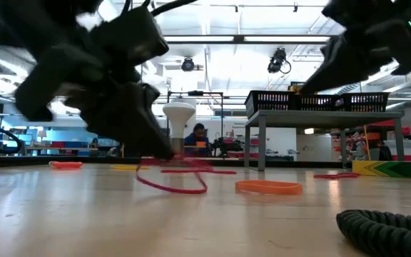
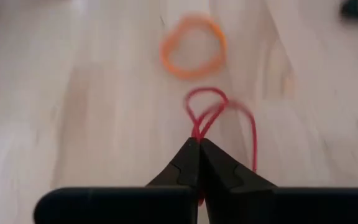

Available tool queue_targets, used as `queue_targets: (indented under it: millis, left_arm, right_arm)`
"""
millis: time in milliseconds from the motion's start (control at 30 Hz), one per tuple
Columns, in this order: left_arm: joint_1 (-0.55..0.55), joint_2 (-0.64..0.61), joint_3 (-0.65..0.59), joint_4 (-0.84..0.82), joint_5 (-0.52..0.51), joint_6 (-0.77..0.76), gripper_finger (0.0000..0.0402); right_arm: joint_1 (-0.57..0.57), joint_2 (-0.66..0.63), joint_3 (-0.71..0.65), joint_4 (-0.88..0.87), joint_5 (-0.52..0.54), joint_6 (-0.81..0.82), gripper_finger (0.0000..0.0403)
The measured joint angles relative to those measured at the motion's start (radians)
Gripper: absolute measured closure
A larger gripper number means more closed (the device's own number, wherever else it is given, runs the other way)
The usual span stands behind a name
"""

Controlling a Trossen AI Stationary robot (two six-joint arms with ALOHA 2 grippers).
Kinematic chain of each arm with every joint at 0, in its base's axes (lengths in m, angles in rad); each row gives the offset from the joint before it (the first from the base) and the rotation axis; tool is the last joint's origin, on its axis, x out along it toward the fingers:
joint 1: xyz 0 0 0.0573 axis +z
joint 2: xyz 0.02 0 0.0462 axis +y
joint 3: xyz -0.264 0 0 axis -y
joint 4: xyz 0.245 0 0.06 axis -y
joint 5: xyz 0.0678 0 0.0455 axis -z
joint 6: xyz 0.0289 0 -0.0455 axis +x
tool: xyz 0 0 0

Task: Pick & Place Office Desk Supplies
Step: Put the red rubberband into the right black basket on the shelf

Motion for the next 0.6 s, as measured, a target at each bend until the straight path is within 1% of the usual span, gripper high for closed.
queue_targets:
  millis: [100,167,267,367,500,600]
  left_arm:
    - [0.032,-0.001,-0.120,0.336,0.000,0.024,0.0396]
    - [0.061,0.024,-0.176,0.575,0.000,0.043,0.0395]
    - [0.102,0.081,-0.220,0.796,0.001,0.062,0.0396]
    - [0.133,0.134,-0.216,0.932,0.001,0.079,0.0395]
    - [0.157,0.203,-0.185,1.013,0.002,0.102,0.0395]
    - [0.168,0.232,-0.166,1.058,0.003,0.112,0.0395]
  right_arm:
    - [0.000,0.015,-0.102,0.274,-0.058,0.001,0.0392]
    - [0.000,0.043,-0.167,0.459,-0.065,-0.010,0.0389]
    - [0.000,0.111,-0.228,0.685,-0.083,-0.034,0.0373]
    - [0.000,0.197,-0.239,0.797,-0.083,-0.038,0.0344]
    - [-0.003,0.313,-0.217,0.913,-0.082,-0.084,0.0292]
    - [-0.003,0.395,-0.187,0.981,-0.073,-0.138,0.0250]
